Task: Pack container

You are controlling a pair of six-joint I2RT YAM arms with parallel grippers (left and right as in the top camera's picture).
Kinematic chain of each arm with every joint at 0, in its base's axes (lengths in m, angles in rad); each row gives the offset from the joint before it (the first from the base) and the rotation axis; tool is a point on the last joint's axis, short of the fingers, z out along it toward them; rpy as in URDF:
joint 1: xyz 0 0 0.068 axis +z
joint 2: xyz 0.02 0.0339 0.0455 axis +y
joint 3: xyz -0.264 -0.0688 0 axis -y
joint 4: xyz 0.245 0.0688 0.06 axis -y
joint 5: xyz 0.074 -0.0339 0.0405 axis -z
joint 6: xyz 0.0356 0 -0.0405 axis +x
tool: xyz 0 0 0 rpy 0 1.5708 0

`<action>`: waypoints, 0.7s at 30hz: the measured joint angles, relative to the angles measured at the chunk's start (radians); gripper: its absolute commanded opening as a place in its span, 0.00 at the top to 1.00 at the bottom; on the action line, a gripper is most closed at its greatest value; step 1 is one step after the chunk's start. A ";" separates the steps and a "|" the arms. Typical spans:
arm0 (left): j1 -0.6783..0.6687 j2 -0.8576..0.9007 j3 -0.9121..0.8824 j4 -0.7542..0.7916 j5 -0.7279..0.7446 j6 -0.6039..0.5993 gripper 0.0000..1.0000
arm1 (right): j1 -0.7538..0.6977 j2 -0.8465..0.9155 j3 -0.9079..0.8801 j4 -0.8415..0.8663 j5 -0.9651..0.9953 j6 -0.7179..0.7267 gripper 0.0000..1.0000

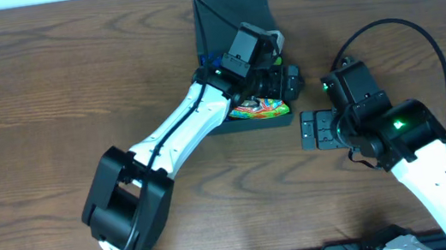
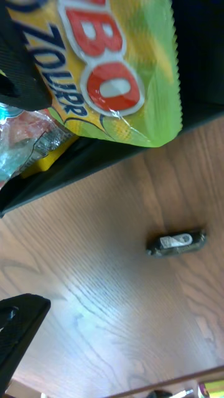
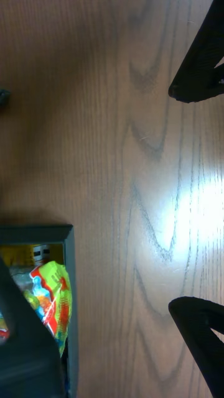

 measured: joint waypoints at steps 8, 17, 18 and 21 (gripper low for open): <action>0.000 0.060 0.003 0.040 0.014 0.003 0.05 | 0.000 0.000 0.000 0.000 0.000 0.000 0.01; 0.001 0.082 0.005 0.144 0.117 0.003 0.05 | 0.000 0.000 0.000 0.003 0.000 0.000 0.01; 0.001 0.082 0.005 0.144 0.122 0.003 0.04 | 0.000 0.000 0.000 0.003 0.001 0.000 0.01; 0.001 0.074 0.005 0.144 0.131 0.003 0.05 | 0.000 0.000 0.000 0.003 0.000 0.000 0.01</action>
